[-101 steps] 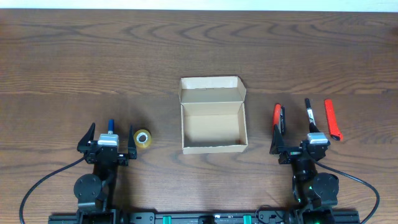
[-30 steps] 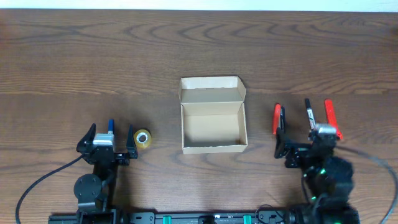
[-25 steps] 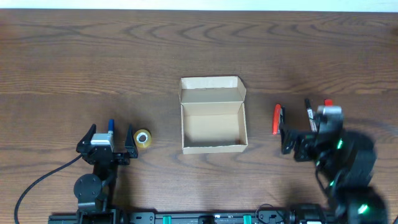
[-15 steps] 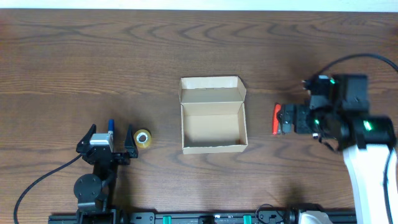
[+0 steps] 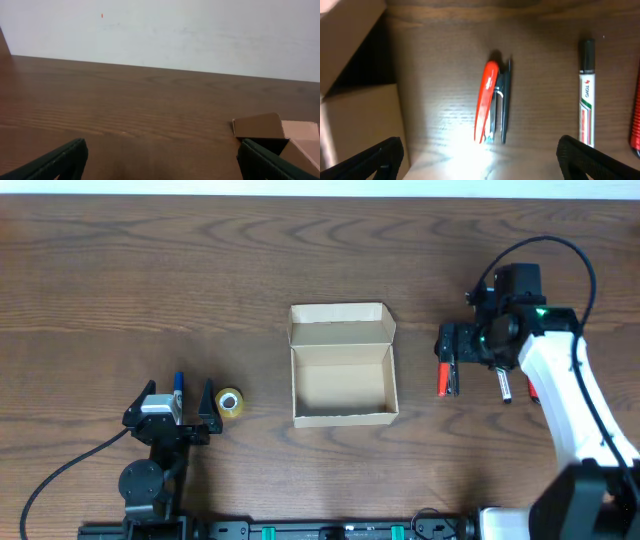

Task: Pack container
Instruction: 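Move the right gripper over the red-handled pliers and lower, then close the right gripper on the red-handled pliers and lift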

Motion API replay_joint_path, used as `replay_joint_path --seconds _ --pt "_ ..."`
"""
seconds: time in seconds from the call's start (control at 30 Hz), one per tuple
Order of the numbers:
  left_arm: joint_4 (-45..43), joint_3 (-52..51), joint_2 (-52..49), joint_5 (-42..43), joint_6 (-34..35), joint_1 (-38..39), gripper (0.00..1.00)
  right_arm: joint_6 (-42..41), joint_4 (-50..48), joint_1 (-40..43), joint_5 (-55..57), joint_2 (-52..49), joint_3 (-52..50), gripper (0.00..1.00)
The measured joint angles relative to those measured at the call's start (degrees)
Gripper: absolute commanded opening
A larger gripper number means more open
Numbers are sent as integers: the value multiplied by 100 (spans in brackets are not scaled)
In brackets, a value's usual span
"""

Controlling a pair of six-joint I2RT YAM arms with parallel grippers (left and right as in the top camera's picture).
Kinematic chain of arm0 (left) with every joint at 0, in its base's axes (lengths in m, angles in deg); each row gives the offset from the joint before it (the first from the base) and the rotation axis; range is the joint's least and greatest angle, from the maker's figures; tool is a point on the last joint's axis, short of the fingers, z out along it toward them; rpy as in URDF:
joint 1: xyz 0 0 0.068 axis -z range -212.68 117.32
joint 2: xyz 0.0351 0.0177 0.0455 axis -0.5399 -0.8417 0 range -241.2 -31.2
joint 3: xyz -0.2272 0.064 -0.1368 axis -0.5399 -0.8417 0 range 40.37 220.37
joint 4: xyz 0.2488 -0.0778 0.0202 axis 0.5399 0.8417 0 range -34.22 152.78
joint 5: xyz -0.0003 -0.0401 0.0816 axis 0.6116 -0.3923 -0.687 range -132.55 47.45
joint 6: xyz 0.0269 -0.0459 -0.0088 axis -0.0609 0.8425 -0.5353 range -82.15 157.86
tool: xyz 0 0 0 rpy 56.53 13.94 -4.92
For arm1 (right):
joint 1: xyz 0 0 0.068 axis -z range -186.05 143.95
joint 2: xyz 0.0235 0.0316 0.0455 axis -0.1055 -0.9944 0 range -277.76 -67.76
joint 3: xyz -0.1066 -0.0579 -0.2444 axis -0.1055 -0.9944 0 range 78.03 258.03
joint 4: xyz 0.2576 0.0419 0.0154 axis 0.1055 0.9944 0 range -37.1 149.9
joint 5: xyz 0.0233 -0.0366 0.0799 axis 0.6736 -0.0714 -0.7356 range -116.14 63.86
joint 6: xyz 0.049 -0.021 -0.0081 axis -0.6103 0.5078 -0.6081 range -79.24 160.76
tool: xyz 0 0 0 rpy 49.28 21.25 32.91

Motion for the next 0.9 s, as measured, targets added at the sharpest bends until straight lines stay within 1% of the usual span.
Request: replay_joint_path --seconds 0.2,0.53,0.7,0.77,0.8,0.9 --pt "0 0 0 0 11 0 95 -13 -116 0 37 -774 0 96" --pt "0 0 0 0 11 0 95 -11 -280 0 37 -1665 0 91" --pt "0 0 0 0 11 0 95 -11 -380 0 37 -1945 0 89" --pt "0 0 -2 0 11 0 96 -13 -402 0 52 -1965 0 84" --pt "0 0 0 -2 11 0 95 -9 -426 0 59 -1965 0 79" --pt "0 0 0 -2 11 0 95 -11 -476 0 59 -1965 0 67"
